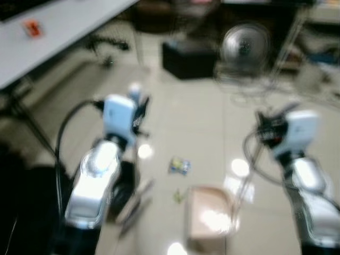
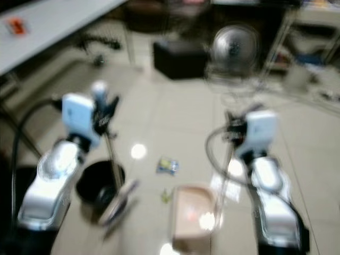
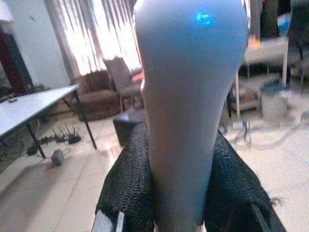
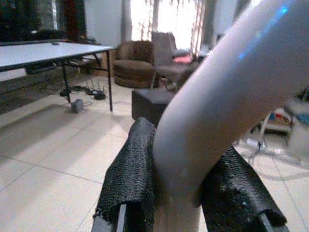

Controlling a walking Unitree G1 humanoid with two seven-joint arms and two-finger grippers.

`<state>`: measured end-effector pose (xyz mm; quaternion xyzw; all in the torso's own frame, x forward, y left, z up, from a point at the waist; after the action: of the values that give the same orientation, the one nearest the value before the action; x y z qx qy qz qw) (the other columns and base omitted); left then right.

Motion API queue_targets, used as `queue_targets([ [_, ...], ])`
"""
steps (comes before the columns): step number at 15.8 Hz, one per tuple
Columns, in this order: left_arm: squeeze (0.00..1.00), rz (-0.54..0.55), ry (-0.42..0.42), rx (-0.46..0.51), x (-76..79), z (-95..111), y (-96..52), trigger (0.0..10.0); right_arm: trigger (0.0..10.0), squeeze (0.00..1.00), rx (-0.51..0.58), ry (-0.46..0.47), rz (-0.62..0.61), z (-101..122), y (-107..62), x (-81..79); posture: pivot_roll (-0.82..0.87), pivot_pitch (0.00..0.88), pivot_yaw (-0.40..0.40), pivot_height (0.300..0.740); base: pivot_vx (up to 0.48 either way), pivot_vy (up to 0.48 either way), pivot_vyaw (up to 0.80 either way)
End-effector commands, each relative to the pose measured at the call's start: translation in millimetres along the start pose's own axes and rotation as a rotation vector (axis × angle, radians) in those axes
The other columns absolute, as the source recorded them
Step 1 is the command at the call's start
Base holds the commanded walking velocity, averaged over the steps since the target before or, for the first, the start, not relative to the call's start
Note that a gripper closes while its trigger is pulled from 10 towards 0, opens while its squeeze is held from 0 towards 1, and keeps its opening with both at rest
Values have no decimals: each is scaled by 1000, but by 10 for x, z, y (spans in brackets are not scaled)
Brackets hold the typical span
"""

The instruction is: Sweep floor

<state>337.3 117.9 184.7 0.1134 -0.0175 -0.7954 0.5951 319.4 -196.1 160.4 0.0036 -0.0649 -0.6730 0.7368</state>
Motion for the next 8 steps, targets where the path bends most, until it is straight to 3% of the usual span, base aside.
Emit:
queue_targets([
  [1,0,-32,5,34,88,97,38,10000,10000,0,33,-11,-23,98,3,78,2,14,38,740,405,0,0],
  [8,0,-47,-14,23,189,54,115,10000,10000,0,18,-28,-39,52,-9,88,-12,10,57,740,402,0,0],
])
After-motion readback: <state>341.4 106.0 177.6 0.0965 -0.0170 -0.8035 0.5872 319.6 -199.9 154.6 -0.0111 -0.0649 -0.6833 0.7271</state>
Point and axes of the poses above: a point about 5 cm out from each wrist's last joint towards the gripper, its own y axis pointing out of the wrist towards the gripper, its own z axis along the axis of the wrist's last joint, x = y × z, the point moved 5 cm from there along y, pointing out of the wrist towards the gripper, and after that the axes turned 1 degree about -y, right-handed, at the moved point
